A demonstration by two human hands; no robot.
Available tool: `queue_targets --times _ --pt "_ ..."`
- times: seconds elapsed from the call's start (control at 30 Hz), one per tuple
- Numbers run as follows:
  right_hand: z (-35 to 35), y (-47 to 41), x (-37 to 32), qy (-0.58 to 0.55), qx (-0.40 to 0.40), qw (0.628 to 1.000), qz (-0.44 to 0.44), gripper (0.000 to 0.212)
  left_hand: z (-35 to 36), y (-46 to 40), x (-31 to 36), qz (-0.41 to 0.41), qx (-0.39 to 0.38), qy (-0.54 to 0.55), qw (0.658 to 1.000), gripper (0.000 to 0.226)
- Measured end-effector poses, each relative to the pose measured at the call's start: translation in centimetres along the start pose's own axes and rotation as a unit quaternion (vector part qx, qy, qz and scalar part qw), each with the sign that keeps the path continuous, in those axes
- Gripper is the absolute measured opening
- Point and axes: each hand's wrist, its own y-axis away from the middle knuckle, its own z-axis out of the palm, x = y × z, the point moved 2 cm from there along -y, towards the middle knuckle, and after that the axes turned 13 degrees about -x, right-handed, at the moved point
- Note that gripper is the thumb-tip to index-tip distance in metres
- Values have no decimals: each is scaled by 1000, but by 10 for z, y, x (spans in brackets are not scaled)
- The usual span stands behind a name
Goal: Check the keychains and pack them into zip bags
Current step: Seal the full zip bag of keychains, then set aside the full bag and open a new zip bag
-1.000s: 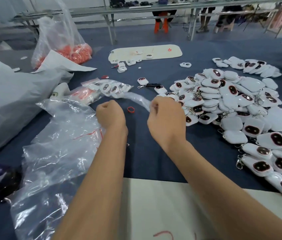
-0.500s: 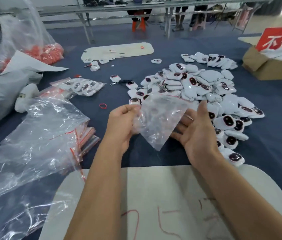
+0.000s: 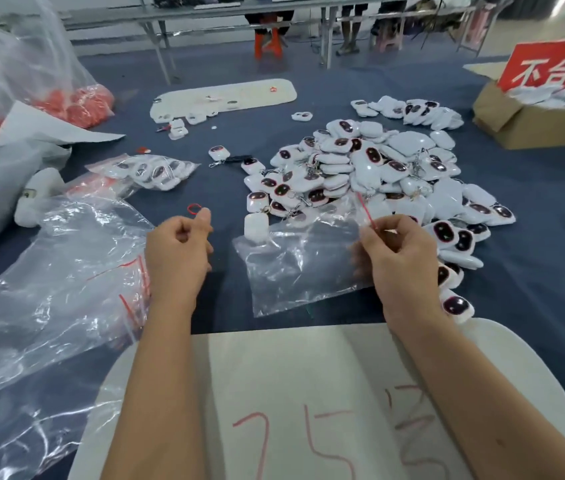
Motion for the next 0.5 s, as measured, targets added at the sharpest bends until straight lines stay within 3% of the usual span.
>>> queue_targets --times 0.17,0.27,0.33,0.5 --pt "4 2 -6 -75 -20 997 -8 8 18 8 9 -20 -195 36 980 59" --pt "4 2 -5 -73 -26 997 3 8 31 12 16 -36 -255 72 964 63" --pt "5 2 -5 -68 -33 997 12 12 40 14 17 -21 -235 49 970 63" --pt "6 5 -4 11 -26 1000 9 11 45 15 17 30 -71 -71 994 46"
